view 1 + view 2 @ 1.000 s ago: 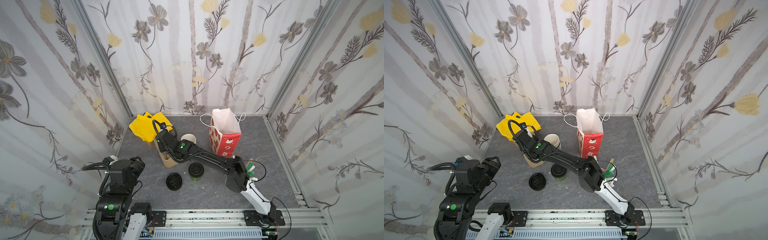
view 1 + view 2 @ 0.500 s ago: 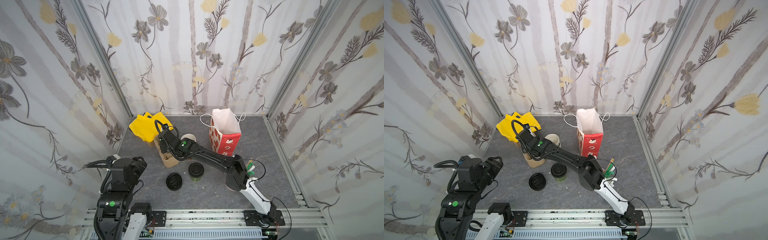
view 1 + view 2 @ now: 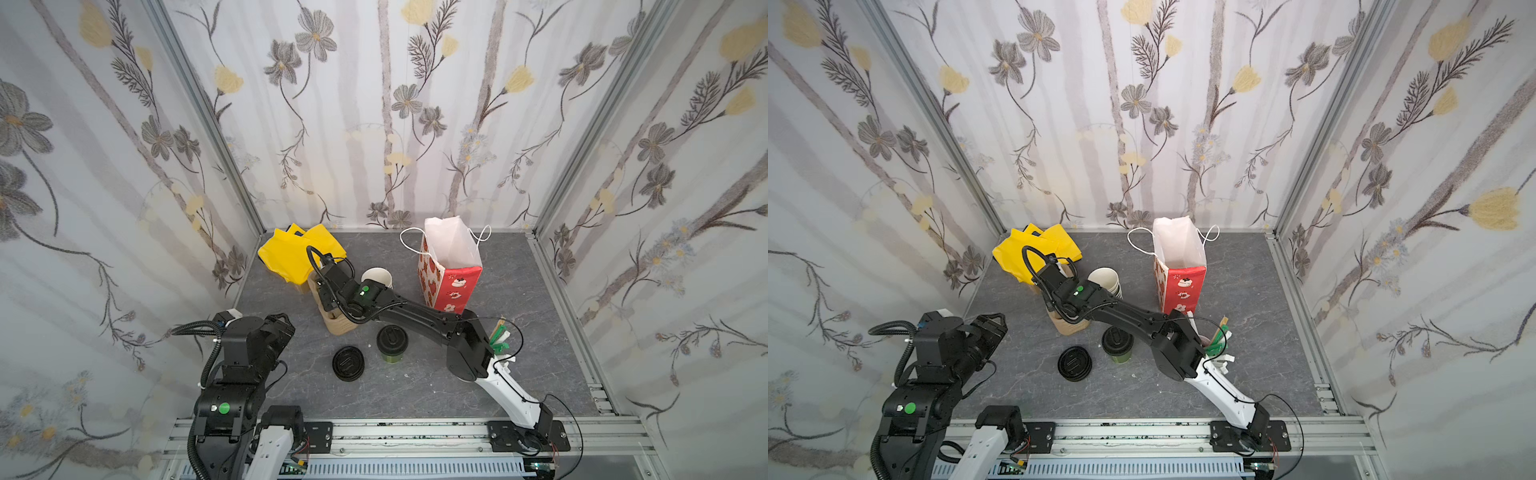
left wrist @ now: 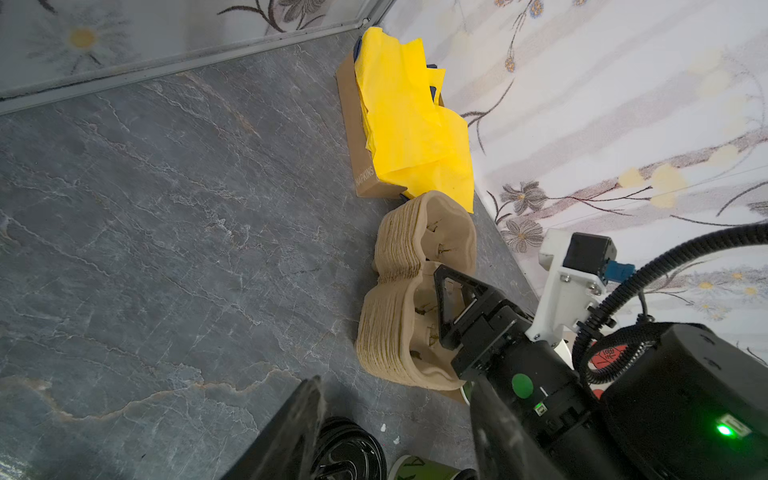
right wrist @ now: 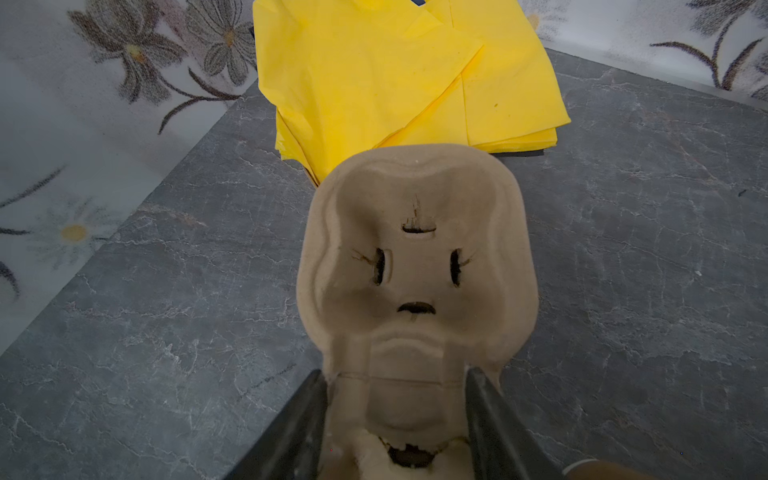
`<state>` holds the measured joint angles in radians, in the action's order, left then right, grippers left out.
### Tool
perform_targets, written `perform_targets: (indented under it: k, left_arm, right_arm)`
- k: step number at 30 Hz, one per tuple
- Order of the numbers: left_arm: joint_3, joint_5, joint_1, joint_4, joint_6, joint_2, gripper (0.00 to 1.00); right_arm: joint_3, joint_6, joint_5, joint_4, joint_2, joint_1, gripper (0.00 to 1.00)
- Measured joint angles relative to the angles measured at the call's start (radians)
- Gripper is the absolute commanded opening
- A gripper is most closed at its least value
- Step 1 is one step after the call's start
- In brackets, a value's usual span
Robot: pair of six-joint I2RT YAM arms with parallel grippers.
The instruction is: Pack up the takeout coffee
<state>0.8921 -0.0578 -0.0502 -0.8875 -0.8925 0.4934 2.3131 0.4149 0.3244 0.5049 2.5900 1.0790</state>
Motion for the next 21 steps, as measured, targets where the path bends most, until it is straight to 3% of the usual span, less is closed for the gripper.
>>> perform_targets:
  k: [21]
  left_arm:
    - [0.003, 0.006, 0.0, 0.0, 0.002, -0.002, 0.59]
  right_arm:
    - [0.0, -0.058, 0.05, -0.007, 0.035, 0.013, 0.5]
